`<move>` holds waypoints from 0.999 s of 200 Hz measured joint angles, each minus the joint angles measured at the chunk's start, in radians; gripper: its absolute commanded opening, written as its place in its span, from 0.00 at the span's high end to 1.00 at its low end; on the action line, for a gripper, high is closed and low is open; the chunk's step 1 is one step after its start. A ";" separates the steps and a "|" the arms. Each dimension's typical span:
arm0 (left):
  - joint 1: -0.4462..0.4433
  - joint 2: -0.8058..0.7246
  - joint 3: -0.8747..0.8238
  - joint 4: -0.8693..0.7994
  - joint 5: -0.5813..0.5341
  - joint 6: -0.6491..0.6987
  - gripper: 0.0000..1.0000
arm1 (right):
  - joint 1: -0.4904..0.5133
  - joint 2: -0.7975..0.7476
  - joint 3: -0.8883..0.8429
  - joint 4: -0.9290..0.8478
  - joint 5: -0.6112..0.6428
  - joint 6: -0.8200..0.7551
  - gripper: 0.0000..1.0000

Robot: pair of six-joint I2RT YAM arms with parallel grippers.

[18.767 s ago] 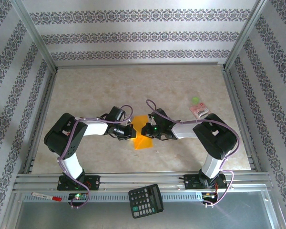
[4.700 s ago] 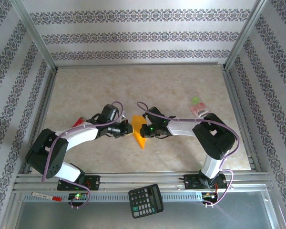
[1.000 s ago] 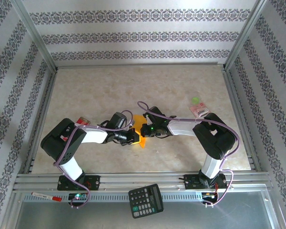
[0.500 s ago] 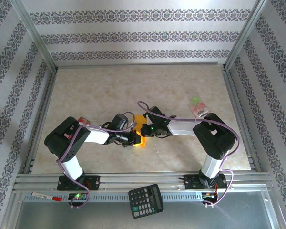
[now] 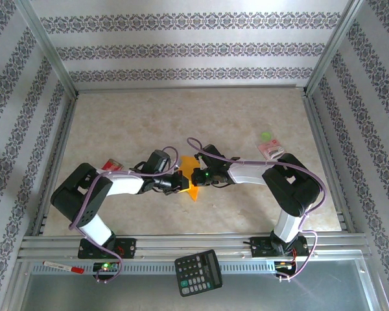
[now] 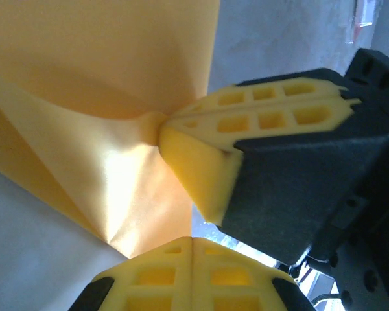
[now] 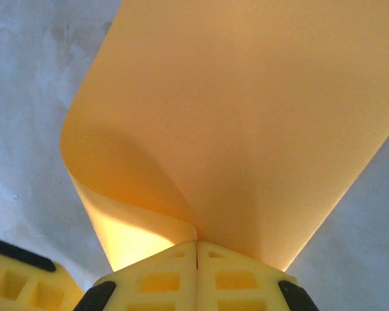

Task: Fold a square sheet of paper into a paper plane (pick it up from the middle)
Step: Third fold the triangle at the center of the table.

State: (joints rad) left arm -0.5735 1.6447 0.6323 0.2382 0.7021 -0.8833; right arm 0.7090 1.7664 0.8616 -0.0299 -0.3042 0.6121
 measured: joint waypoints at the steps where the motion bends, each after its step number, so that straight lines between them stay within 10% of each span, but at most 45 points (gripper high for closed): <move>1: 0.000 0.002 0.001 -0.001 0.000 0.000 0.98 | 0.000 0.000 0.000 0.000 0.000 -0.001 1.00; 200: 0.056 0.072 0.088 -0.102 -0.001 0.087 0.97 | 0.000 0.000 0.000 0.001 0.000 -0.009 1.00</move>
State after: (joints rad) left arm -0.5171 1.7164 0.7200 0.1364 0.7013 -0.7963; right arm 0.7086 1.7664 0.8616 -0.0292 -0.3038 0.6029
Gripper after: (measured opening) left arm 0.055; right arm 0.045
